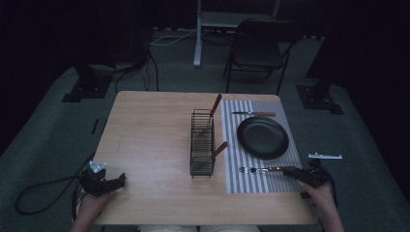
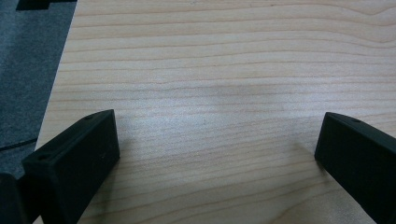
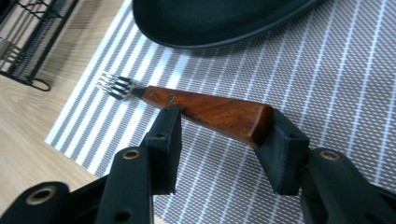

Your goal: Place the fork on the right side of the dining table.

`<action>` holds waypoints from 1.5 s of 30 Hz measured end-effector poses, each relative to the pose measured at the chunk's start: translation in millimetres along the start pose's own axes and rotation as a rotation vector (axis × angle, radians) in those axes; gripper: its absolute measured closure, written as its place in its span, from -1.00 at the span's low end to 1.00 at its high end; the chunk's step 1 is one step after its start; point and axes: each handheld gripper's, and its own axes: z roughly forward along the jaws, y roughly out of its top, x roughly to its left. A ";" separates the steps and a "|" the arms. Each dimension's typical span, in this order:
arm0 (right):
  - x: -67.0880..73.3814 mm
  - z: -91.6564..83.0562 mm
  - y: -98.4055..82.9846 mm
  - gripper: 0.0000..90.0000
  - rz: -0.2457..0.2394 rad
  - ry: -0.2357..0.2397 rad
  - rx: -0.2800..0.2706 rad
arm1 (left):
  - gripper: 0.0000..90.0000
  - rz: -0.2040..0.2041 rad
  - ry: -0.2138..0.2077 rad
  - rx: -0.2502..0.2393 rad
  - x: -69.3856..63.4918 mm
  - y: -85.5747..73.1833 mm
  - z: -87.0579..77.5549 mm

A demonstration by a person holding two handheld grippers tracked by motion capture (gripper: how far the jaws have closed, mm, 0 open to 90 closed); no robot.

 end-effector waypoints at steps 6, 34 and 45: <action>-5.9 3.5 -1.6 0.07 0.007 -0.038 0.026 | -1.00 0.000 0.000 0.001 0.1 0.0 0.0; 8.1 7.9 1.3 -0.28 -0.049 -0.189 -0.040 | -1.00 0.000 0.000 0.000 0.0 0.0 0.0; 36.0 16.2 -21.2 -0.53 -0.123 -0.217 -0.080 | -1.00 0.000 0.000 0.000 0.0 0.0 0.0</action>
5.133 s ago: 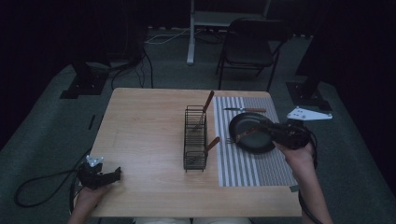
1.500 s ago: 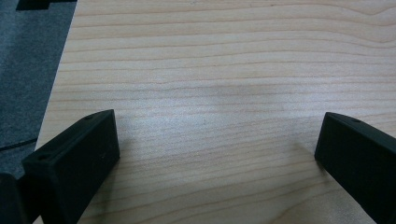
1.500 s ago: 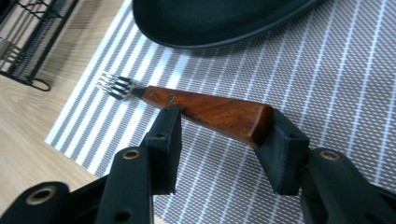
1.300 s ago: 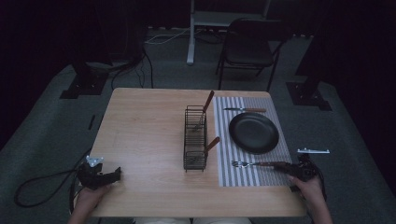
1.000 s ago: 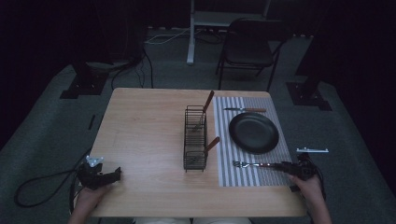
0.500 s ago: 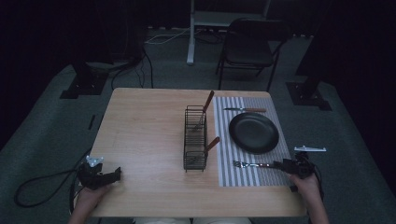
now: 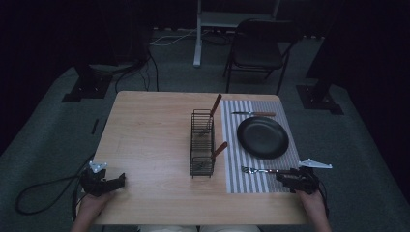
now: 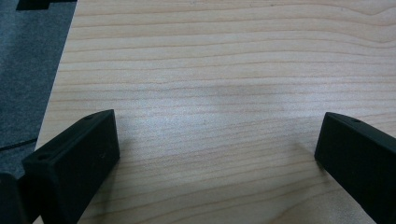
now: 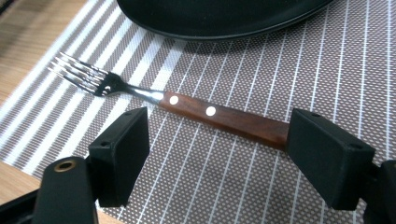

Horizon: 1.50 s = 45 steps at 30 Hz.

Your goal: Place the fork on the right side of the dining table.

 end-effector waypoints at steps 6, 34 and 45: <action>15.4 -0.7 -7.6 -0.56 -0.001 -0.050 -0.036 | -1.00 -0.002 0.000 -0.002 -0.1 0.0 0.1; 47.7 13.4 -33.7 -0.76 0.047 -0.332 -0.048 | -1.00 0.001 0.000 0.000 0.0 0.0 0.0; 47.3 13.5 -33.7 -0.76 0.051 -0.332 -0.048 | -1.00 0.002 0.000 0.001 0.0 0.0 -0.1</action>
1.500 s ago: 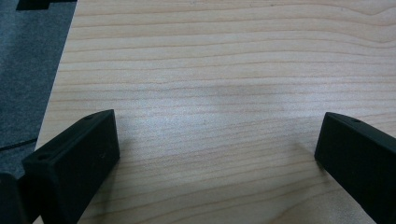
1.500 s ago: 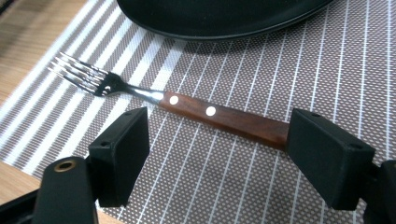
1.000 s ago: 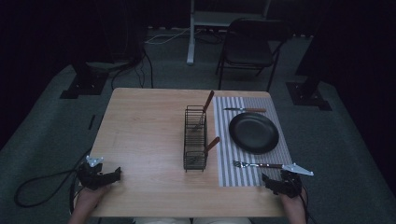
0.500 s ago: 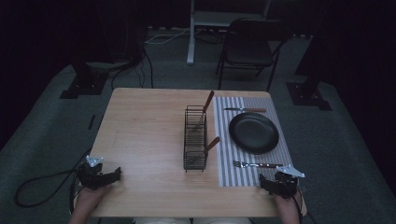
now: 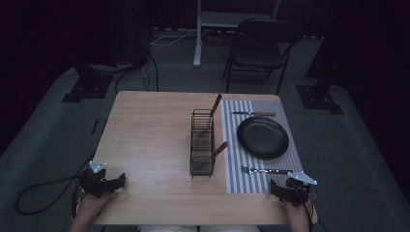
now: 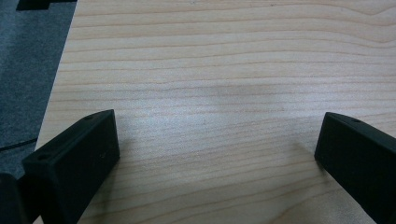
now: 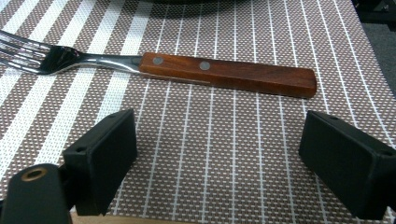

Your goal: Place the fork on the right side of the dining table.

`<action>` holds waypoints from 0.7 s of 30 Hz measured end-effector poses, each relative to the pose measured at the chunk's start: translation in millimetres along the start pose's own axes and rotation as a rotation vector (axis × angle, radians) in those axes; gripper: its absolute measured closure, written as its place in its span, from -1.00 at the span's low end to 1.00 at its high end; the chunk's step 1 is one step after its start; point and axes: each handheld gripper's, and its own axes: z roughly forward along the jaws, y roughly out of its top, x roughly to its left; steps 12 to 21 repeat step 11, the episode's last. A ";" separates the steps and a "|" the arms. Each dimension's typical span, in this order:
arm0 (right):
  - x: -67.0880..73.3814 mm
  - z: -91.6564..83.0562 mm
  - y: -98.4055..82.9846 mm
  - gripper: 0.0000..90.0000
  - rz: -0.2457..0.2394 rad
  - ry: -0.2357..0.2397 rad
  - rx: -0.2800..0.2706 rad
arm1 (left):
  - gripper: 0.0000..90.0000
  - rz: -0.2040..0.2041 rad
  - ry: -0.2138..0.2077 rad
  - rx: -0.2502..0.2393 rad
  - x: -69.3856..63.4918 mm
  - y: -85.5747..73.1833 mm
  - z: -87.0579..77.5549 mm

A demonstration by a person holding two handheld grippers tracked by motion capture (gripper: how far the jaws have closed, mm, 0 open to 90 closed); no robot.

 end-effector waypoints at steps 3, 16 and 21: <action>-0.1 0.0 0.0 -0.76 -0.001 0.001 0.000 | -1.00 0.003 -0.002 0.000 -0.2 0.0 0.1; -0.1 0.0 0.1 -0.76 0.000 0.001 0.001 | -1.00 0.003 -0.003 0.000 -0.2 0.1 0.1; -0.1 0.0 0.1 -0.76 0.000 0.001 0.001 | -1.00 0.003 -0.003 0.000 -0.2 0.1 0.1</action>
